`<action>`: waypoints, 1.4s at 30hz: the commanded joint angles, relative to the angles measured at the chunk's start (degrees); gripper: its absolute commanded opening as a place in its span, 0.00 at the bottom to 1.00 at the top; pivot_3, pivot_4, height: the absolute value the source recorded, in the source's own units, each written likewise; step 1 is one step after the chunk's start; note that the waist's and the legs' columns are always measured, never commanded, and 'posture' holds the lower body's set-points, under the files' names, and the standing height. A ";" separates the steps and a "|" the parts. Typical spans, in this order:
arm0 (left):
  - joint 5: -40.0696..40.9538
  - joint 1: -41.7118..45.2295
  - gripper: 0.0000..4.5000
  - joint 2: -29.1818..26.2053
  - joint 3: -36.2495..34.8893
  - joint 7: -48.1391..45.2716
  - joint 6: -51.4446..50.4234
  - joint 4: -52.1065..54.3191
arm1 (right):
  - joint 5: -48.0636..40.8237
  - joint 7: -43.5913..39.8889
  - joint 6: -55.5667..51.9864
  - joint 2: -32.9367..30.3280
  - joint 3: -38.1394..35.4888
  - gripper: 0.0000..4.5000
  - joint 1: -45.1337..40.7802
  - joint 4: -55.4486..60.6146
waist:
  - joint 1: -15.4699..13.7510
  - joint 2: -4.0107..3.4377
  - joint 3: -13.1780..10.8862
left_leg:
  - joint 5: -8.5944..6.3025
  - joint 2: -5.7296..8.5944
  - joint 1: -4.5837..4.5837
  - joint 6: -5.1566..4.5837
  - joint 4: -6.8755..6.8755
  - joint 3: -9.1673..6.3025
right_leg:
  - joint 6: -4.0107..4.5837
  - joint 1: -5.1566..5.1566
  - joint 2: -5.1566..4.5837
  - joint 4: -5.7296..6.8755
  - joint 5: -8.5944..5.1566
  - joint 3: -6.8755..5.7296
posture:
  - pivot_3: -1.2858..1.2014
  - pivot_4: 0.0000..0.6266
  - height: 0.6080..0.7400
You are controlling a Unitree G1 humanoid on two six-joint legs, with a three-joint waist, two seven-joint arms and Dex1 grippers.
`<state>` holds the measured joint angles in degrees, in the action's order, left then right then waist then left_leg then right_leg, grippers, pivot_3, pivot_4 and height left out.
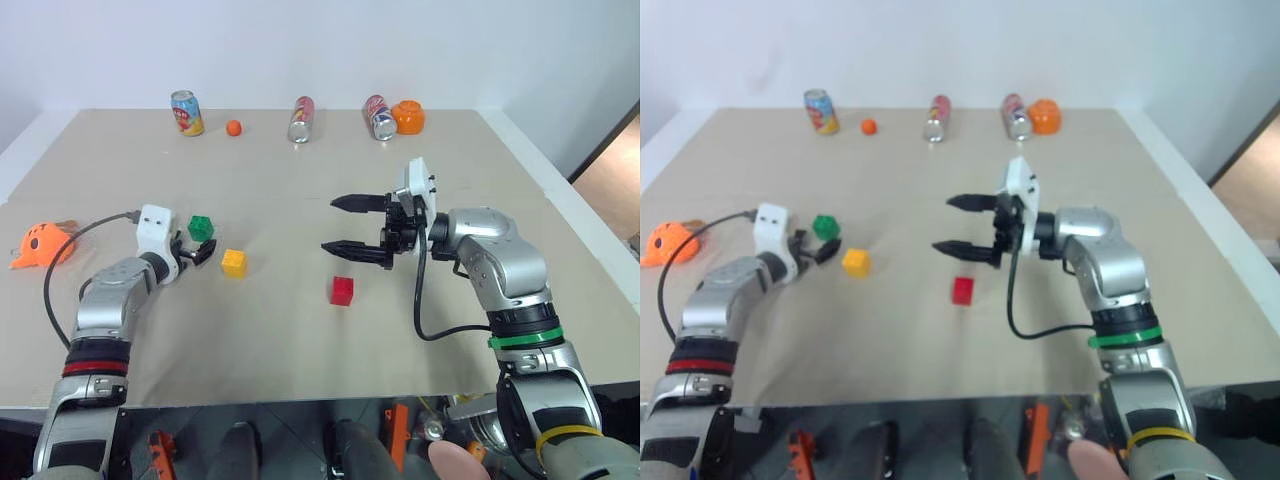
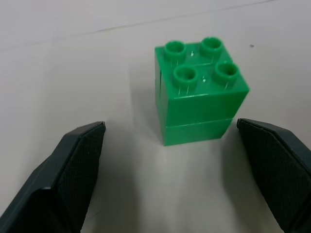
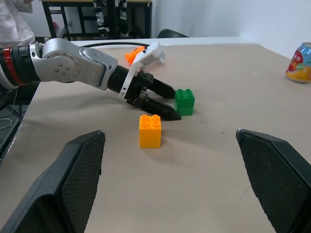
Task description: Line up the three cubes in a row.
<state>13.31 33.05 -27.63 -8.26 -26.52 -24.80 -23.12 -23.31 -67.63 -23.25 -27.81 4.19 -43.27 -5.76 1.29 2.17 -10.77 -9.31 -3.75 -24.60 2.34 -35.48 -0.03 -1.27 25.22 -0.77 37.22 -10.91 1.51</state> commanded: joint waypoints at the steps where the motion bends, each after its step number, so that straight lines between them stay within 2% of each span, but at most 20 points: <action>1: -0.61 2.12 0.79 0.62 0.31 0.22 0.82 -0.30 | -1.08 -0.06 0.16 -0.64 -0.68 1.00 -0.21 3.04 | 0.00 0.00 0.00 | 0.00 0.00 0.00 0.00 0.00 0.00 | 0.00 0.00 0.00 0.00 0.01 0.00 | 0.52 0.24 1.00; 2: -0.60 2.39 0.76 0.89 0.40 -0.05 0.95 -0.37 | -1.00 0.00 0.24 -0.63 -0.67 1.00 -0.21 3.03 | 0.00 0.00 0.00 | 0.00 0.00 0.00 0.00 0.00 0.00 | 0.00 0.00 0.00 0.00 0.02 0.00 | 0.52 0.24 1.00; 8: -1.01 2.90 0.30 1.60 0.47 -0.31 1.03 -0.38 | -0.78 0.20 0.30 -0.83 -0.69 1.00 -0.16 2.99 | 0.00 0.00 0.00 | 0.00 0.00 -0.01 0.01 -0.01 0.00 | 0.00 0.00 0.00 0.00 0.02 0.00 | 0.52 0.24 1.00; 15: -2.11 2.05 0.29 0.71 0.17 0.43 0.92 -0.59 | -0.82 0.10 0.19 -0.99 -0.55 1.00 -0.07 3.11 | 0.00 0.00 0.00 | 0.01 0.00 0.00 0.01 -0.01 -0.01 | -0.01 0.00 0.01 0.00 0.02 0.00 | 0.52 0.24 1.00; 19: -2.37 1.93 0.29 -0.62 -1.17 -0.20 4.48 -1.16 | -1.92 -1.21 -1.59 -2.05 -0.51 1.00 0.62 4.30 | 0.02 0.00 0.00 | 0.00 0.00 0.00 0.01 -0.01 -0.01 | 0.01 0.01 0.02 0.00 0.03 0.00 | 0.52 0.24 1.00; 25: 5.07 3.25 0.29 -1.34 -5.48 -9.96 12.82 2.70 | -5.46 -7.85 -5.54 -8.93 -0.07 1.00 7.59 11.80 | -0.13 0.02 0.01 | 0.00 0.01 -0.07 0.01 0.00 -0.03 | -0.01 0.01 -0.01 -0.02 -0.02 0.00 | 0.52 0.24 1.00; 29: 14.23 3.59 0.29 -0.87 -7.66 -18.06 10.85 9.78 | -6.86 -7.26 -7.29 -11.40 -2.29 1.00 10.84 13.33 | -0.11 0.02 0.01 | 0.00 0.03 -0.09 0.01 -0.05 -0.02 | -0.03 0.01 -0.05 -0.03 -0.02 0.00 | 0.52 0.24 1.00; 36: 26.56 -1.82 0.29 -3.95 -4.09 -31.66 0.07 25.08 | -8.46 -6.90 -7.76 -15.07 -5.52 1.00 16.63 14.41 | -0.01 0.02 0.01 | 0.01 0.03 0.02 0.02 -0.13 -0.02 | 0.15 -0.07 -0.04 -0.02 -0.07 0.03 | 0.52 0.24 1.00; 39: 26.60 -3.68 0.29 -5.30 -1.46 -34.61 -1.32 28.28 | -8.31 -6.32 -7.19 -15.81 -6.01 1.00 18.35 14.42 | 0.03 0.01 0.01 | 0.01 0.02 0.05 0.02 -0.13 -0.01 | 0.21 -0.08 -0.01 -0.02 -0.11 0.03 | 0.52 0.24 1.00; 42: 22.55 -5.66 0.29 -6.30 3.01 -38.01 1.62 29.00 | -7.55 -5.20 -6.35 -15.69 -5.83 1.00 19.36 13.71 | 0.08 0.01 0.01 | 0.02 0.02 0.06 0.00 -0.19 -0.02 | 0.22 -0.08 0.04 -0.02 -0.10 0.08 | 0.52 0.24 1.00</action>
<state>37.92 28.04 -32.92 -7.16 -62.23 -25.43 3.91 -31.00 -73.48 -30.74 -42.86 0.02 -24.24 6.76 1.37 2.18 -10.76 -9.29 -3.72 -24.52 2.35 -35.68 -0.05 -1.05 25.13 -0.73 37.20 -11.02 1.62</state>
